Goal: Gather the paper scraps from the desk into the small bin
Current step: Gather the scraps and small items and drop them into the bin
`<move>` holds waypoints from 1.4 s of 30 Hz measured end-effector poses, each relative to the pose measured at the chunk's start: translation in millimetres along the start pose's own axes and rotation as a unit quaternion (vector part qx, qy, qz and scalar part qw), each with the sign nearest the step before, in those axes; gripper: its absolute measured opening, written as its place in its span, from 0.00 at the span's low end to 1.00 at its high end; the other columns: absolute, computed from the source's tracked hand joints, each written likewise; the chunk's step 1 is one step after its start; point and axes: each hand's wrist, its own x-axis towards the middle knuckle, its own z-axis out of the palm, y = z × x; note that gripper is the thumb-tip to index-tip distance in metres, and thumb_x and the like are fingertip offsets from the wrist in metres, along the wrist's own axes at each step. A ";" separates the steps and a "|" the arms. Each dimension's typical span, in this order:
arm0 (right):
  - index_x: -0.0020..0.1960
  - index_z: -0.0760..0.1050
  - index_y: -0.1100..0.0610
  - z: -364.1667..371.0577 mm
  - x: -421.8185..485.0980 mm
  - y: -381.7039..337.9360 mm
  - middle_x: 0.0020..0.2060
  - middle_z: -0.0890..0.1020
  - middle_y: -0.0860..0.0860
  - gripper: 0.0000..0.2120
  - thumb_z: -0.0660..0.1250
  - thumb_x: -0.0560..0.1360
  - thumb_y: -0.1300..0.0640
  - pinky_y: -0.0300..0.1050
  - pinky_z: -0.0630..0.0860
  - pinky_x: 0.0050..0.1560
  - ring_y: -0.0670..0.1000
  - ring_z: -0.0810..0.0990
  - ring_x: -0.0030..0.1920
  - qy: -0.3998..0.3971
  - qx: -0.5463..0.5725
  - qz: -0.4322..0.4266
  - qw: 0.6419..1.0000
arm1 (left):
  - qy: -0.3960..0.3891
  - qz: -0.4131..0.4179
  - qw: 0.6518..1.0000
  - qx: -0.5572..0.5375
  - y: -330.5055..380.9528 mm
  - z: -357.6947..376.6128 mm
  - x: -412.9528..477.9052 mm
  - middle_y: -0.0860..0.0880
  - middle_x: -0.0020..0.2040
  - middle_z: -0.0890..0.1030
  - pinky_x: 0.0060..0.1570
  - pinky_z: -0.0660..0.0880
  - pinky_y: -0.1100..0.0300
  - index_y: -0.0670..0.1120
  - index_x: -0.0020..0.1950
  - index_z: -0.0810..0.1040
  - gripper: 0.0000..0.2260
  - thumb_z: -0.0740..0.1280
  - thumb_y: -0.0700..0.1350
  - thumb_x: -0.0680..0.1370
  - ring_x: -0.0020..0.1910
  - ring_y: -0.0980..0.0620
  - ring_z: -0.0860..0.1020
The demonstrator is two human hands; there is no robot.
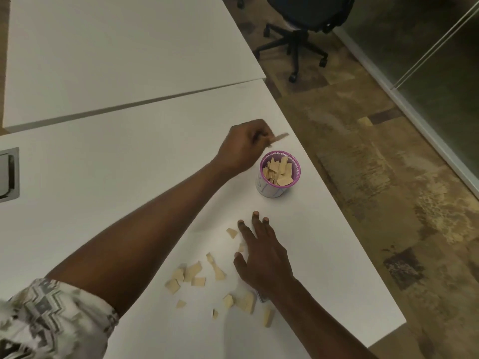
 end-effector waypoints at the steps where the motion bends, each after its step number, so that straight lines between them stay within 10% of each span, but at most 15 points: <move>1: 0.81 0.50 0.46 -1.4 -0.3 -0.6 0.81 0.44 0.52 0.36 0.59 0.77 0.41 0.56 0.66 0.73 0.56 0.45 0.81 0.001 0.004 0.000 1.000 | -0.031 0.034 0.998 0.034 8.8 1.1 -2.2 0.48 0.44 0.83 0.39 0.73 0.62 0.42 0.50 0.83 0.06 0.66 0.42 0.80 0.40 0.54 0.78; 7: 0.80 0.52 0.46 -6.2 0.0 -4.1 0.82 0.47 0.52 0.35 0.60 0.77 0.42 0.57 0.65 0.73 0.57 0.47 0.81 -0.011 0.003 0.014 1.000 | -0.167 0.143 0.935 0.277 19.5 2.9 -11.0 0.45 0.53 0.80 0.41 0.69 0.60 0.46 0.61 0.84 0.12 0.66 0.44 0.80 0.50 0.47 0.79; 17: 0.80 0.51 0.46 -6.2 -0.5 -3.2 0.82 0.45 0.52 0.35 0.60 0.77 0.43 0.57 0.64 0.73 0.57 0.46 0.81 -0.022 0.005 0.015 1.000 | -0.005 -0.117 0.983 0.143 -43.9 -13.7 -16.8 0.42 0.56 0.82 0.57 0.76 0.52 0.43 0.58 0.84 0.11 0.65 0.39 0.80 0.57 0.42 0.80; 26: 0.80 0.50 0.44 0.0 0.8 0.7 0.82 0.45 0.51 0.35 0.59 0.77 0.40 0.58 0.64 0.73 0.56 0.46 0.81 -0.002 -0.005 0.007 1.000 | -0.061 -0.096 0.965 0.235 -82.1 34.2 -16.1 0.42 0.60 0.76 0.59 0.73 0.48 0.52 0.71 0.77 0.20 0.69 0.47 0.78 0.61 0.40 0.74; 36: 0.80 0.49 0.44 8.7 -0.9 4.7 0.81 0.44 0.50 0.37 0.59 0.76 0.39 0.56 0.67 0.71 0.56 0.46 0.81 0.024 -0.016 -0.006 1.000 | -0.015 -0.017 0.956 0.294 -92.0 45.2 -12.1 0.44 0.49 0.77 0.41 0.66 0.54 0.46 0.51 0.82 0.07 0.65 0.41 0.78 0.48 0.39 0.76; 42: 0.80 0.48 0.43 7.4 1.1 4.7 0.81 0.43 0.50 0.37 0.58 0.75 0.38 0.57 0.68 0.71 0.56 0.45 0.81 0.012 -0.017 -0.003 1.000 | 0.109 -0.115 0.985 0.069 -56.9 23.8 -10.5 0.47 0.48 0.80 0.45 0.72 0.58 0.46 0.49 0.84 0.07 0.66 0.42 0.79 0.47 0.49 0.78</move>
